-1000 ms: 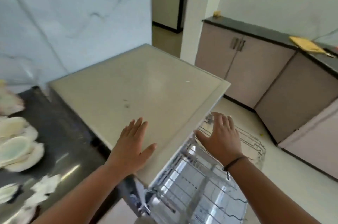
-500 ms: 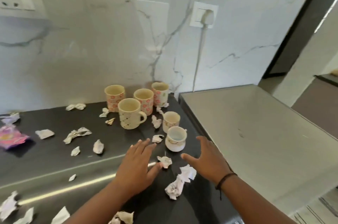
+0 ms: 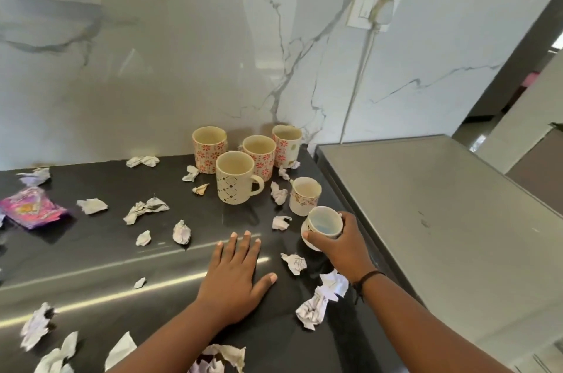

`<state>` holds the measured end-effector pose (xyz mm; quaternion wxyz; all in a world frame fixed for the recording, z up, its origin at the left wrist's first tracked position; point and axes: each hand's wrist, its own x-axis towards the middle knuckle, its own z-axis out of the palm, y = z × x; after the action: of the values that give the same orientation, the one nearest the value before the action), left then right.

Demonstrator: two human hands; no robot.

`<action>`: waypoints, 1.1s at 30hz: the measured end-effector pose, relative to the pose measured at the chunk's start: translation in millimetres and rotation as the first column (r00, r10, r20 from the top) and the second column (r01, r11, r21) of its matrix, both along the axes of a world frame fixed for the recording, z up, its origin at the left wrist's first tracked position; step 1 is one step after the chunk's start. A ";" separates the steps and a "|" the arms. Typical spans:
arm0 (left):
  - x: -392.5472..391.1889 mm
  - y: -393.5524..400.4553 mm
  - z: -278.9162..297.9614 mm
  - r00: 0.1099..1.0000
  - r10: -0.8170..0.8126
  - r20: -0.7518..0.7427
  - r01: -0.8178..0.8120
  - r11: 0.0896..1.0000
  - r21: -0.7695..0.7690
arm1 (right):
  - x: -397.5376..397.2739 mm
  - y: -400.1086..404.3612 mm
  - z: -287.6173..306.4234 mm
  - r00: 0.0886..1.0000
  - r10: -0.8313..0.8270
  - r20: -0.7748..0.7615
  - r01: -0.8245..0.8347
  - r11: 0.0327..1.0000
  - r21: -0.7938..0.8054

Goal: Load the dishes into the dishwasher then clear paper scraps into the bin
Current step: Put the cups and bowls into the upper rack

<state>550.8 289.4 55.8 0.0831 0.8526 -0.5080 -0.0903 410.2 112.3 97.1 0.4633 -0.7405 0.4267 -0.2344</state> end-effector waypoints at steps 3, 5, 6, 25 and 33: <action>-10.5 -10.1 10.8 1.000 -0.001 -0.031 0.000 1.000 -0.023 | -30.9 0.2 14.2 0.991 -0.015 0.130 0.002 0.995 0.097; -29.0 -25.5 20.7 0.996 -0.085 -0.022 0.083 0.994 -0.070 | -61.6 0.7 24.1 0.966 -0.058 0.254 0.004 0.978 0.208; -43.2 -36.2 25.3 0.988 -0.153 -0.012 0.151 0.984 -0.093 | -80.4 2.4 30.2 0.944 -0.103 0.313 0.011 0.959 0.284; -417.9 -168.2 -58.8 0.322 -0.925 -0.200 0.934 0.276 0.225 | -508.4 29.0 -85.1 0.514 -0.857 -0.039 0.582 0.315 0.749; -434.7 -203.8 -151.5 0.516 -0.837 -0.182 0.748 0.337 0.571 | -537.8 17.2 -188.8 0.750 -0.299 -0.591 0.576 0.734 0.359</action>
<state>116.1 85.6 -95.7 -0.2751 0.4792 -0.8069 -0.2087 -127.6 129.5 -91.7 0.4486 -0.4934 0.7450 -0.0181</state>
